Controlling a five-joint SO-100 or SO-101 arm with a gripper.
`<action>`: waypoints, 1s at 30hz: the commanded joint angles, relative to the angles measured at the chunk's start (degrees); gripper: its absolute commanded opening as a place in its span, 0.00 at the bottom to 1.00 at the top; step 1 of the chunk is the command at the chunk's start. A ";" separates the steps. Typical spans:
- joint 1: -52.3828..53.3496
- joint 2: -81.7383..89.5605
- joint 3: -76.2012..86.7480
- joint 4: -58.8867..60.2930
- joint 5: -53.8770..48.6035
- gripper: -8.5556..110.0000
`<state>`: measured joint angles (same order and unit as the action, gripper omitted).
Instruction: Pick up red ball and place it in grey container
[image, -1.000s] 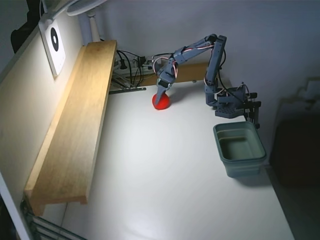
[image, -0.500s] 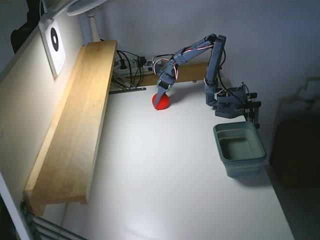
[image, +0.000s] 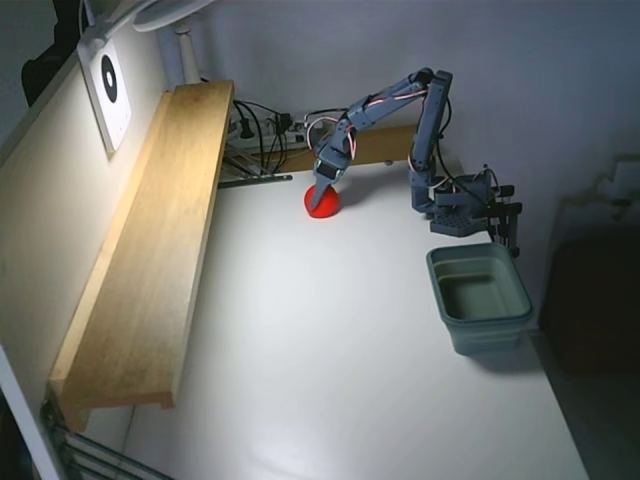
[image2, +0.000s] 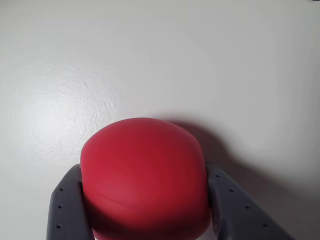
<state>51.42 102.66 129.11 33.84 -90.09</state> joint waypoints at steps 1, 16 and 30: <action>1.27 0.44 0.60 -0.46 0.09 0.27; 1.27 6.68 -19.35 25.74 0.09 0.27; 1.27 0.58 -52.27 52.55 0.09 0.27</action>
<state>51.50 103.97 85.25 81.56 -90.18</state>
